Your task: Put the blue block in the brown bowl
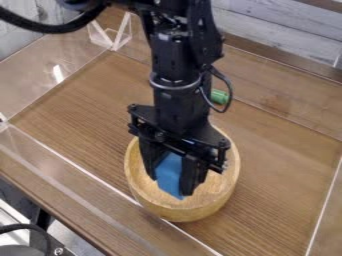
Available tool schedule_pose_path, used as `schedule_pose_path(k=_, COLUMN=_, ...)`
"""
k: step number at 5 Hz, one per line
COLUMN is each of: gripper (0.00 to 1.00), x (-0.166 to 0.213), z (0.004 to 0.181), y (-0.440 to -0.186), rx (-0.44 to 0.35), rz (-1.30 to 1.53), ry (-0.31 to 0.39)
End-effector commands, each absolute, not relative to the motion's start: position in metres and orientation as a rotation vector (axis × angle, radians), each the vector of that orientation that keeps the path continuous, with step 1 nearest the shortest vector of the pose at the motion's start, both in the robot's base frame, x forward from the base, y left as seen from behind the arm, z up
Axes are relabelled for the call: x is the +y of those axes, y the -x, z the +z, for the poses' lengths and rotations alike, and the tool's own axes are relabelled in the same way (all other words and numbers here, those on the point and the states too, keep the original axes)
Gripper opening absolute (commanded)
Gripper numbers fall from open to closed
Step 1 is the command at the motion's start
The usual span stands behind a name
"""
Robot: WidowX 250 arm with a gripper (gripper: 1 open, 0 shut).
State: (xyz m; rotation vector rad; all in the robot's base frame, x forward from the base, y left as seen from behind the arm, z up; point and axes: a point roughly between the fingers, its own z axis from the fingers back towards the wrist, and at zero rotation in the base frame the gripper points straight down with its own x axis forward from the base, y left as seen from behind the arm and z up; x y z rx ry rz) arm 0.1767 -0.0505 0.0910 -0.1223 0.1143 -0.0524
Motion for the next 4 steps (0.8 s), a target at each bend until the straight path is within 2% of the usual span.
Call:
schedule_pose_path(k=1, gripper=0.00, x=-0.0523, z=0.0943, y=-0.1801, rx=0.091, rz=-0.068, ry=0.121)
schedule_pose_path(k=4, gripper=0.00, x=-0.0528, z=0.0924, y=-0.1805, rx=0.095, rz=-0.076, ry=0.119)
